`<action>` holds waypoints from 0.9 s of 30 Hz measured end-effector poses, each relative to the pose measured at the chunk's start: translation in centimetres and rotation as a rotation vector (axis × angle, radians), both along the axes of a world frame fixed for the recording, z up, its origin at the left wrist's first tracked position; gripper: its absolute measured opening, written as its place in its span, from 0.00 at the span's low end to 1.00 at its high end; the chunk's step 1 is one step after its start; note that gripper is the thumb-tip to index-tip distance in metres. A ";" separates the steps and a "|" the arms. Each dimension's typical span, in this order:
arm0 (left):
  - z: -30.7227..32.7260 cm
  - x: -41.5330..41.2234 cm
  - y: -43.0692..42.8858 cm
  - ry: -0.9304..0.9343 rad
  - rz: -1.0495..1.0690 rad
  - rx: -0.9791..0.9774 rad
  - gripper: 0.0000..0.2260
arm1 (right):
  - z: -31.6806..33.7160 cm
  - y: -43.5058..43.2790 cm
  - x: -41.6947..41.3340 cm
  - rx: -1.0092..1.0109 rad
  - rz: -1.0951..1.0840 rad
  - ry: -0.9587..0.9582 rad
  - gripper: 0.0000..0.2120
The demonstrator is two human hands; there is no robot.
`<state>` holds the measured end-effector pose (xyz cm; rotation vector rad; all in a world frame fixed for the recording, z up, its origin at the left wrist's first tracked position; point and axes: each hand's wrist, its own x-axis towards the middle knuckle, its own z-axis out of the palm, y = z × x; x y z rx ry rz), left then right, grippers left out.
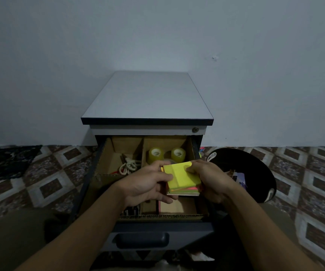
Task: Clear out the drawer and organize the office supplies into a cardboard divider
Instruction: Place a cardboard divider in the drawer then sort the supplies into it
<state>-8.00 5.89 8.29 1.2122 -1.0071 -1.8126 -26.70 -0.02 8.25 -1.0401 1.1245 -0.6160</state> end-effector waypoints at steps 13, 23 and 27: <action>-0.5 -1.9 -0.5 -0.103 -0.014 -0.011 0.19 | -0.8 0.7 0.6 -0.004 -0.081 -0.042 0.12; 0.2 -0.9 -0.6 -0.131 0.175 -0.037 0.13 | -0.1 0.3 -1.8 -0.261 0.309 0.039 0.39; 0.4 -0.1 -0.2 -0.072 0.158 -0.063 0.15 | 0.9 0.4 -2.7 -0.385 0.472 0.230 0.49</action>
